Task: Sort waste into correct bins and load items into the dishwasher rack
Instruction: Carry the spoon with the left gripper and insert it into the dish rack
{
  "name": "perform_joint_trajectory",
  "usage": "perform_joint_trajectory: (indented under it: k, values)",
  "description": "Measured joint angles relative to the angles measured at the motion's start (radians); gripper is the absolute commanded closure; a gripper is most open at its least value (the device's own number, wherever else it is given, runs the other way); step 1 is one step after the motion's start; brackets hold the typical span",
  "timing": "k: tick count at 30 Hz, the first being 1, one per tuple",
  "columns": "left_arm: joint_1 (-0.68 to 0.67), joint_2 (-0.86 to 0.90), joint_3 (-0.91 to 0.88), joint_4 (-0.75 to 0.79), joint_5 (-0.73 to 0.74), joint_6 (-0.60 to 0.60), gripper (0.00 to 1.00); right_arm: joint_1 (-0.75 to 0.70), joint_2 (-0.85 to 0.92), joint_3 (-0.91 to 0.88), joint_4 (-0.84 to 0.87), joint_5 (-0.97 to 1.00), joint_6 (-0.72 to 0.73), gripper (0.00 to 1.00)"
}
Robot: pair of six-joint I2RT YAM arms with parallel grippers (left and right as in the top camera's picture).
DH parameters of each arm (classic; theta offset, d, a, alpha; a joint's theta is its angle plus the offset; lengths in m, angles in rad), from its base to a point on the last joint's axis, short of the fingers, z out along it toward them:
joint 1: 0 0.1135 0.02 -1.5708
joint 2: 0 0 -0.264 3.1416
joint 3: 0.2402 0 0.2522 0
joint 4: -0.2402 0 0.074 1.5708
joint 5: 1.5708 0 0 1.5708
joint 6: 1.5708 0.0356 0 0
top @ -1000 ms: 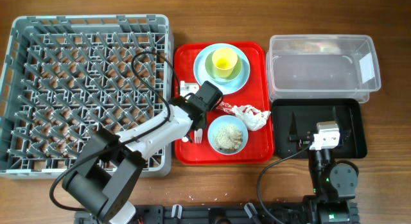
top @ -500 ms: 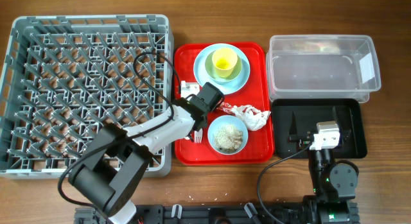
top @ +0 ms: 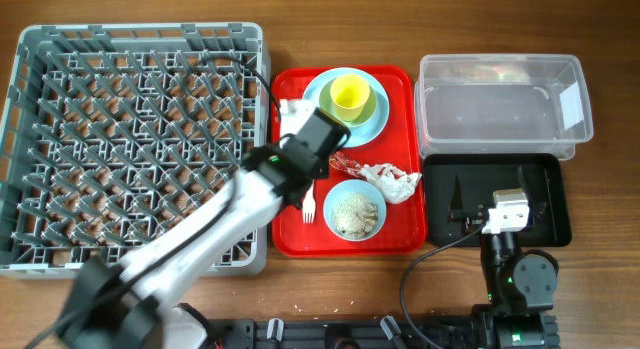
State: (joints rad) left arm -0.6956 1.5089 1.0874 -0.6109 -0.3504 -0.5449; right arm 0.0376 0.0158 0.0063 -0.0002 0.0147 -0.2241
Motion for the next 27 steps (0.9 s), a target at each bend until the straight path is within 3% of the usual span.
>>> perform_joint_trajectory:
  k: [4,8,16,27]
  values:
    - [0.037,-0.188,0.016,-0.052,-0.036,0.100,0.96,0.000,0.000,0.000,0.000,0.000,0.000,0.00]
    - [0.143,-0.228,0.017,-0.117,-0.080,0.169,0.96,0.000,0.000,0.000,0.000,0.000,0.000,0.00]
    - [0.354,-0.124,0.017,-0.204,-0.046,0.238,0.96,0.000,0.000,0.000,0.000,0.000,0.000,0.00]
    - [0.378,0.020,0.017,-0.171,0.114,0.290,0.96,0.000,0.000,0.000,0.000,0.000,0.000,0.00]
